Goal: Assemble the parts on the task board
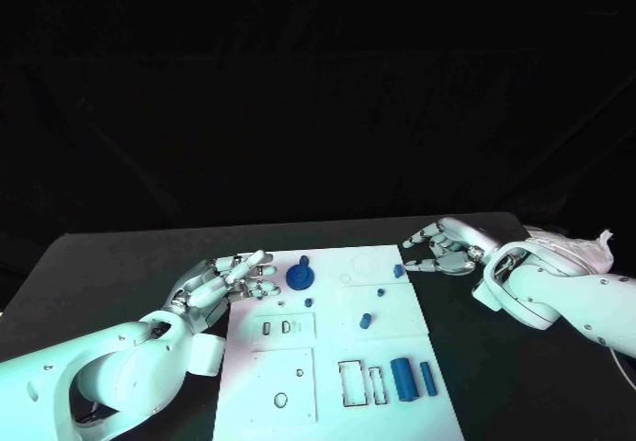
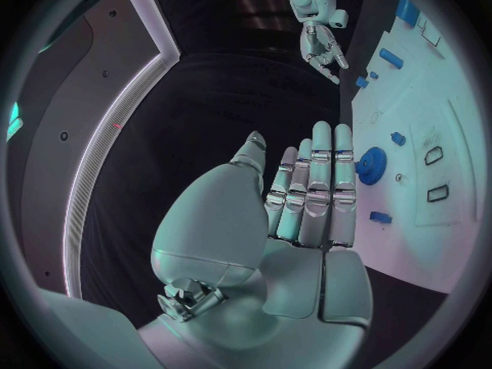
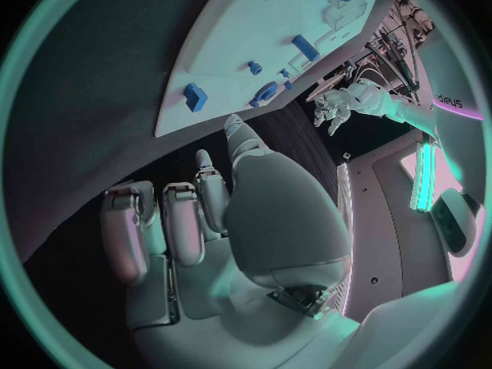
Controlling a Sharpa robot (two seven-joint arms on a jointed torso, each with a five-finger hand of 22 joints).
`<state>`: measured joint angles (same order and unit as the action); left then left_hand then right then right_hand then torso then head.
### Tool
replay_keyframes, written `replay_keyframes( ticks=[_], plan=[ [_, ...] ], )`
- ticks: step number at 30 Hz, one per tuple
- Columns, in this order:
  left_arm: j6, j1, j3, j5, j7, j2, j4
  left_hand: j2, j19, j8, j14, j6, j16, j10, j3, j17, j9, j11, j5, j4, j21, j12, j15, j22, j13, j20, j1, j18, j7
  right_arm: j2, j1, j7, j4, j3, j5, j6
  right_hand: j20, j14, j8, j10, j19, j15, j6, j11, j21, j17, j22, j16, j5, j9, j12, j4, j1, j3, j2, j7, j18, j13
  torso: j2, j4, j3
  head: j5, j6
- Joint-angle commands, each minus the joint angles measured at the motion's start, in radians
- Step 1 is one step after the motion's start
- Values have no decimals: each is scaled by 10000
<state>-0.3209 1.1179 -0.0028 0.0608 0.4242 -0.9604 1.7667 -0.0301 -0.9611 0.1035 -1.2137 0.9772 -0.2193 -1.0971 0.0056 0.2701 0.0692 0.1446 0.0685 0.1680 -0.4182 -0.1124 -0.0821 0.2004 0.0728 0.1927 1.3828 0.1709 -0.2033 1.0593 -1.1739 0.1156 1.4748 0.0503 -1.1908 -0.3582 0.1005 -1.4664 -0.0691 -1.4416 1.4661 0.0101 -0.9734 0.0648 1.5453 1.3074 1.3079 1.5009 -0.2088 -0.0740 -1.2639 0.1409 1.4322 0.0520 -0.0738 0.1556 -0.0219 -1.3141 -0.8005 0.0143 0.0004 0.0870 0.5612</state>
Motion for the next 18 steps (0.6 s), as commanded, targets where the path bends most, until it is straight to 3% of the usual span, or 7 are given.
replay_keyframes(
  ticks=[1, 4, 7, 18],
  plan=[
    [239, -10, -1, 23, 76, 47, -8, -12, 8, -25, -29, 9, 36, 21, -9, 12, -5, 33, -2, -60, -17, 35, -66, -1, -3, 64, 109, 108, -52, -166, 99, 158, -235, -6, -295, 122, 31, -734, 30, -1, 553, -13, -18, -29, -31, 1094, 2023, 49, 16, 1, 38, -47, 65, 1, 1, -38, 62, -523, -12, 8, 19, 0, 17],
    [244, -14, -3, 23, 73, 64, -21, -12, 8, -25, -29, 9, 36, 21, -9, 12, -5, 33, -2, -60, -17, 35, -66, -1, -3, 64, 109, 108, -52, -320, 164, 99, -435, -8, -374, 106, 31, -736, 28, -5, 555, -13, -27, -29, -30, 1105, 2026, 53, -23, 0, 32, -64, 80, -1, 14, -38, 63, -528, -23, -3, 56, -13, 14],
    [249, -19, -4, 23, 72, 79, -36, -12, 8, -25, -29, 9, 36, 21, -9, 12, -5, 33, -2, -60, -17, 35, -66, -1, -3, 64, 109, 108, -52, -477, 235, 37, -618, -8, -461, 118, 31, -738, 25, -8, 557, -13, -33, -30, -28, 1117, 2029, 58, -42, -1, 28, -73, 89, 0, 24, -38, 63, -531, -20, 17, 43, 8, 38],
    [254, -32, -8, 23, 63, 93, -54, -12, 8, -25, -29, 9, 36, 21, -9, 12, -5, 33, -2, -60, -17, 35, -66, -1, -3, 64, 109, 108, -52, -811, 392, -76, -863, -8, -725, 210, 26, -743, -31, -36, 569, -3, -204, -46, -22, 1148, 2044, 71, -34, -28, -18, -165, 189, 55, 161, -55, 67, -565, -6, -3, 22, -48, 106]
  ],
)
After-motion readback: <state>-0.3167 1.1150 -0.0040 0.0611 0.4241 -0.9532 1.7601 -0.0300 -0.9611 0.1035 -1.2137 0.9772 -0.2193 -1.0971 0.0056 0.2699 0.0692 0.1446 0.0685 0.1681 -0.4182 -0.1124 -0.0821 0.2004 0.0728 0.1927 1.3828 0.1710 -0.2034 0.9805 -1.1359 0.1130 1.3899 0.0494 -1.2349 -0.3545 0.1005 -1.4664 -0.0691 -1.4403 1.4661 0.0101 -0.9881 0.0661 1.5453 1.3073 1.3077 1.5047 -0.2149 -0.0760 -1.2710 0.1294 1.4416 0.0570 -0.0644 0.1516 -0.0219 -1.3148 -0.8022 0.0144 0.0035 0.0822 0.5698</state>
